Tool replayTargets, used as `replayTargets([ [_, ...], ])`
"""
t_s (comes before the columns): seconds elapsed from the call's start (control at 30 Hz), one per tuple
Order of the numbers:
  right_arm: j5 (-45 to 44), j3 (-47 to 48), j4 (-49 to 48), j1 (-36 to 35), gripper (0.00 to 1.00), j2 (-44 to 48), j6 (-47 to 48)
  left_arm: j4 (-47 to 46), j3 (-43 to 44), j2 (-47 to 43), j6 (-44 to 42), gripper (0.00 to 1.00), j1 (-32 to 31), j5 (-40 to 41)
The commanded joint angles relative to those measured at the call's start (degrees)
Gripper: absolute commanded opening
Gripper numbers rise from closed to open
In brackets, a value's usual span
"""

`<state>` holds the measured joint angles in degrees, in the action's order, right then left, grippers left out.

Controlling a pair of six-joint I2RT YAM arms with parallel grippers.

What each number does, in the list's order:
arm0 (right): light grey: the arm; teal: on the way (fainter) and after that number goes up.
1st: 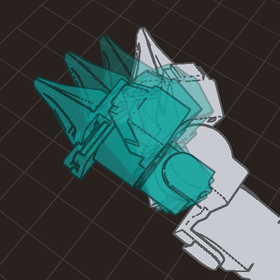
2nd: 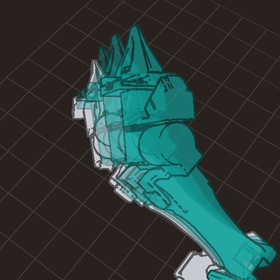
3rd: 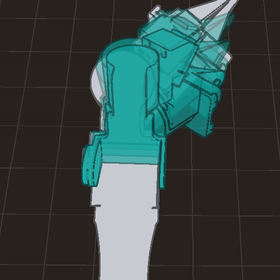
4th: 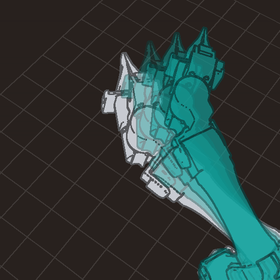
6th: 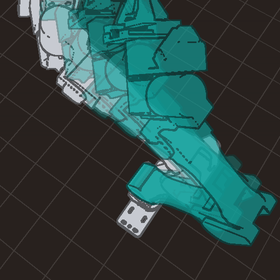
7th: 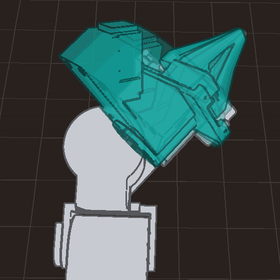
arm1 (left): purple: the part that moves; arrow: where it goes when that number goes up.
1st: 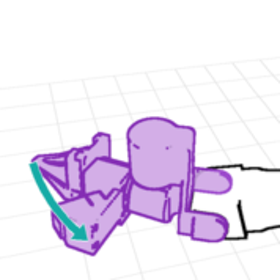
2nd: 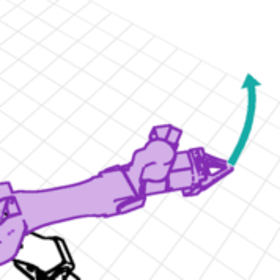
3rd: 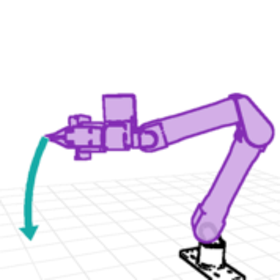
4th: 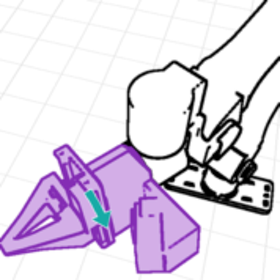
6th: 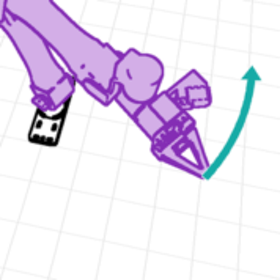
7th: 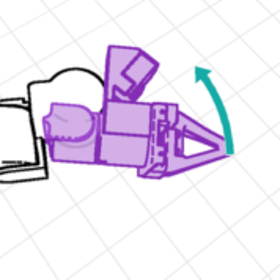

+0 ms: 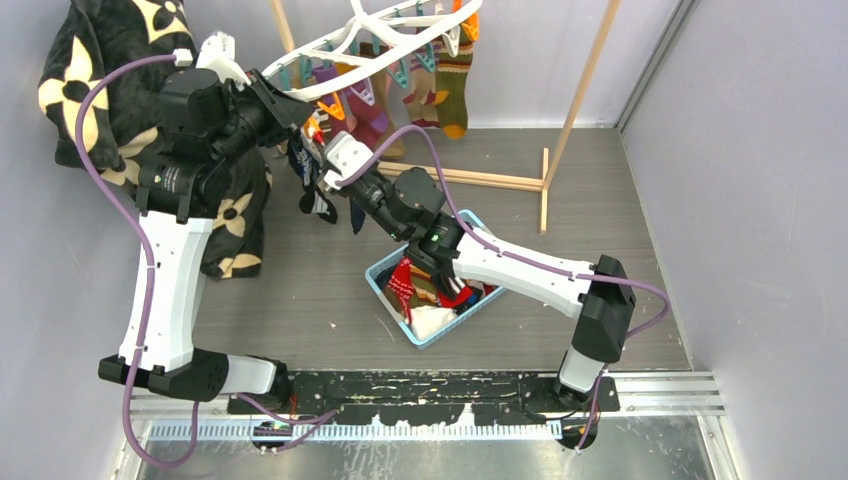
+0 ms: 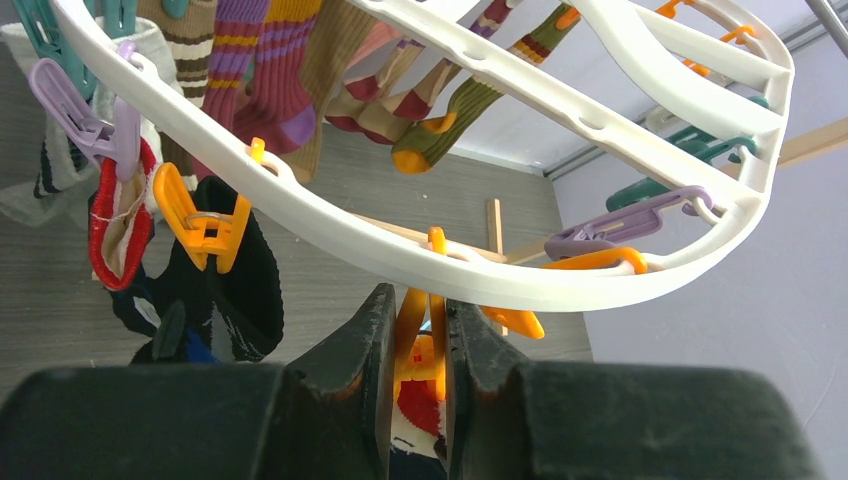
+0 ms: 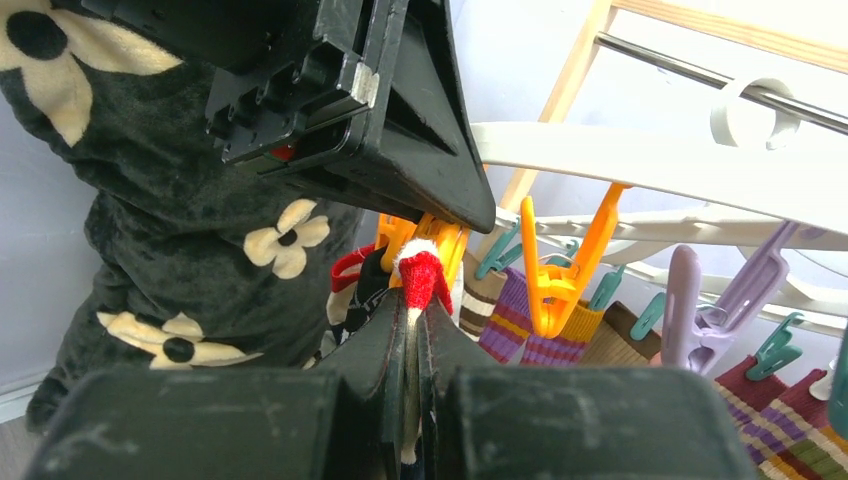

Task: Clip the socks to the hanger
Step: Clamp the sock onto the hanger.

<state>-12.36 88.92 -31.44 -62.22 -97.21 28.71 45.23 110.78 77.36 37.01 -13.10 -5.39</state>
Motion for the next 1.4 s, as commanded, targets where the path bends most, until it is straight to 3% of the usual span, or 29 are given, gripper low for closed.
replayTargets([
  [0.0,-0.2,3.31,-3.42,-0.28,0.01,-0.22,2.04,0.25,0.53,0.39,-1.06,0.03,0.52,3.47],
  [0.63,-1.18,3.99,-6.18,-0.26,0.01,-0.39,3.04,0.03,0.75,0.23,-1.55,0.06,0.47,4.58],
  [0.83,-0.79,3.67,-5.27,-0.27,0.01,-0.14,2.53,-0.41,0.54,-0.16,-1.6,0.49,0.51,4.95],
  [1.0,-0.74,3.53,-4.8,-0.23,0.01,0.01,1.91,-0.45,0.4,-0.29,-1.53,0.65,0.53,4.88],
  [1.1,-0.9,4.07,-3.81,-0.25,0.02,-0.09,0.73,-0.33,0.47,-0.52,-1.59,0.7,0.53,4.85],
  [1.13,-0.91,4.33,-3.23,-0.26,0.06,-0.17,0.25,-0.32,0.36,-0.59,-1.66,0.69,0.51,4.86],
  [1.3,-1.47,2.84,-1.22,-0.21,0.52,1.57,-4.58,-0.88,-0.56,-1.22,-2.01,0.67,0.52,4.93],
  [1.37,-1.22,0.97,-0.41,0.52,0.63,3.57,-7.93,-0.94,-0.86,-1.42,-2.19,0.64,0.51,4.95],
])
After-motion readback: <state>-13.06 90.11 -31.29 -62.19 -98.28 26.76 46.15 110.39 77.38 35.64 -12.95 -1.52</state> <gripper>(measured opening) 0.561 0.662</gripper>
